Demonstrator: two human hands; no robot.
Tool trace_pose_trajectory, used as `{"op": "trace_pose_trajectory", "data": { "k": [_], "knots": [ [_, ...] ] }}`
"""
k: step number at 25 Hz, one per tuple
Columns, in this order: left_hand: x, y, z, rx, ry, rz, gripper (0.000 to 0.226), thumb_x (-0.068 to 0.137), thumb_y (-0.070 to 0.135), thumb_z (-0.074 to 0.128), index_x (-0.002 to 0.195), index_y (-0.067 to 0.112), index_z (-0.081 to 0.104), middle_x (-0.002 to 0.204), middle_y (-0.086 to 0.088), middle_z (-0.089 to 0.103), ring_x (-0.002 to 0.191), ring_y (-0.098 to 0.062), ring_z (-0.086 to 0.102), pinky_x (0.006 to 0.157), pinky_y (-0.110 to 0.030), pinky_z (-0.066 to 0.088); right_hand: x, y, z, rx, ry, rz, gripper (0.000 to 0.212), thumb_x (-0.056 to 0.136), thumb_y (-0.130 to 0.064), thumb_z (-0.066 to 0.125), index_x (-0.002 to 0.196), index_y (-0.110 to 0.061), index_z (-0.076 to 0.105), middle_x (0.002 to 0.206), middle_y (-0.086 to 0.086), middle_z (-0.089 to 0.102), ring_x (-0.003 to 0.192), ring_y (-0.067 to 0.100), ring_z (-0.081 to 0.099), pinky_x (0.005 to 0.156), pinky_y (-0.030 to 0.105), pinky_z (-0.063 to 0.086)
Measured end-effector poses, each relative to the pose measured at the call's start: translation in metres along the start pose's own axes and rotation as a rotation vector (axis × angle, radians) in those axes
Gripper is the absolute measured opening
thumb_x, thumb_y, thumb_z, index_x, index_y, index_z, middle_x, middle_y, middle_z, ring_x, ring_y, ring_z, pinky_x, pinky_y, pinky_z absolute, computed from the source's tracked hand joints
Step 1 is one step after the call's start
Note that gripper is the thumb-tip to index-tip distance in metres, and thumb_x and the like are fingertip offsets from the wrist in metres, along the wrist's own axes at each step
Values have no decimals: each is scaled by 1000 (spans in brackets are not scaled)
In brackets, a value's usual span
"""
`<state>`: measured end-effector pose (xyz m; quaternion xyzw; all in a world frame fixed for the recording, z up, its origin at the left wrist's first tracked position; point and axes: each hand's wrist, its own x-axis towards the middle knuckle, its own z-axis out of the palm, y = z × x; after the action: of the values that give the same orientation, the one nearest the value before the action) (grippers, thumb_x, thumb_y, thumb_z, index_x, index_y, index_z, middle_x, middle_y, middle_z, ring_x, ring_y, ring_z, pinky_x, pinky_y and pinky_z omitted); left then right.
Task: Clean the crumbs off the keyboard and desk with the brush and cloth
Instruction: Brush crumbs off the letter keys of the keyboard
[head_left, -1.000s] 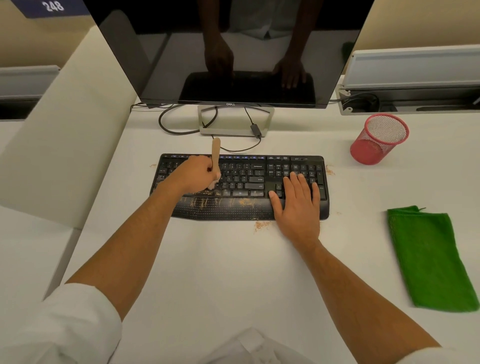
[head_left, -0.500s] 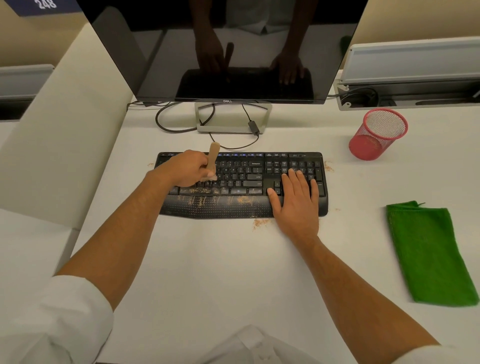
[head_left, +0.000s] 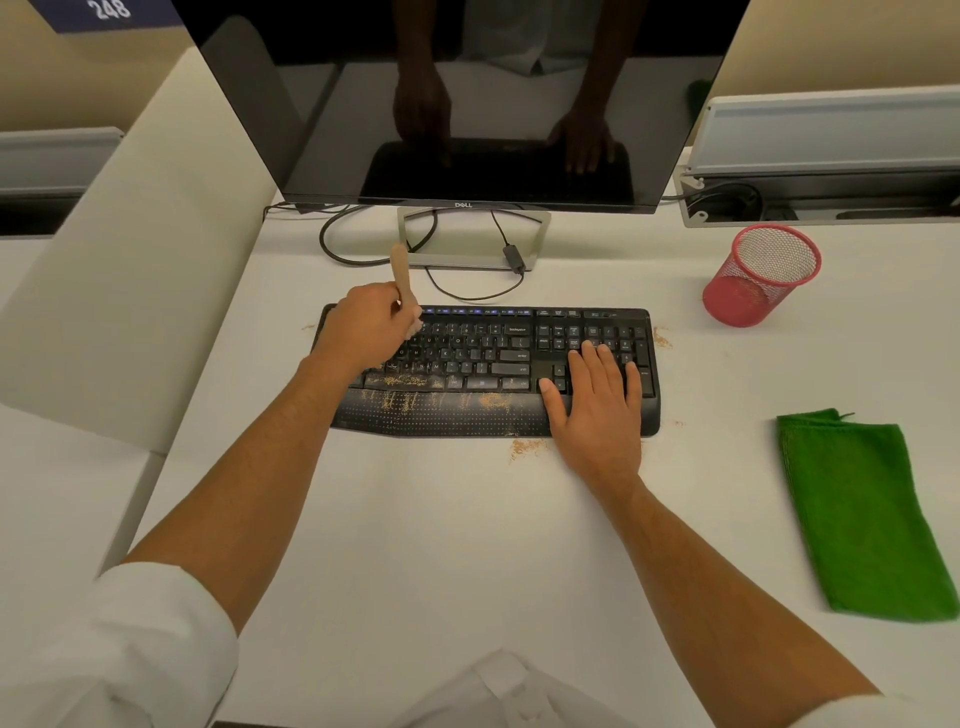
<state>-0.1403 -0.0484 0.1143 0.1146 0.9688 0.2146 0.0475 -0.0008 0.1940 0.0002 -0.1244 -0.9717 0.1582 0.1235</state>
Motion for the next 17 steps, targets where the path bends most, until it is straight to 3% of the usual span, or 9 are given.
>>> {"op": "trace_pose_trajectory", "data": {
  "k": [3, 7, 9, 12, 14, 17],
  "knots": [
    [-7, -1, 9, -31, -51, -101, 26, 101, 27, 51, 104, 5, 65, 79, 1, 61, 65, -6, 54, 56, -27, 40, 0, -1, 0, 0, -3, 0, 63, 103, -55, 32, 145, -11, 48, 154, 8, 44, 148, 24, 30, 125, 48, 9],
    [-1, 2, -5, 21, -388, -222, 18, 97, 19, 58, 100, 2, 62, 92, -16, 70, 76, -27, 67, 75, -40, 57, 0, 0, 1, -6, -8, 0, 62, 103, -54, 33, 146, -11, 47, 155, 7, 43, 149, 23, 28, 125, 48, 8],
    [4, 3, -8, -4, -298, -224, 20, 97, 21, 58, 102, 3, 63, 93, -15, 69, 81, -30, 68, 77, -42, 57, 0, 0, 0, 2, -12, -2, 61, 104, -54, 34, 147, -12, 46, 156, 7, 42, 149, 23, 28, 125, 48, 8],
    [6, 2, 1, -14, -6, -161, 26, 100, 27, 50, 95, 5, 63, 86, -10, 65, 68, -18, 57, 55, -31, 43, 0, 0, 1, -3, -3, 4, 62, 103, -54, 33, 146, -11, 47, 155, 8, 43, 149, 24, 29, 125, 48, 9],
    [2, -1, 10, -56, 47, -164, 25, 100, 27, 48, 93, 7, 61, 83, -8, 63, 63, -12, 51, 51, -24, 35, 0, 0, 1, -3, -1, 1, 63, 103, -54, 32, 146, -11, 48, 155, 8, 43, 148, 24, 29, 125, 48, 10],
    [-4, -5, 16, -61, -2, -197, 26, 100, 26, 50, 99, 4, 64, 82, -5, 63, 67, -16, 57, 53, -27, 41, 0, 0, 1, -6, -4, -2, 63, 103, -54, 32, 146, -11, 48, 155, 8, 43, 148, 24, 29, 125, 48, 9]
  ]
}}
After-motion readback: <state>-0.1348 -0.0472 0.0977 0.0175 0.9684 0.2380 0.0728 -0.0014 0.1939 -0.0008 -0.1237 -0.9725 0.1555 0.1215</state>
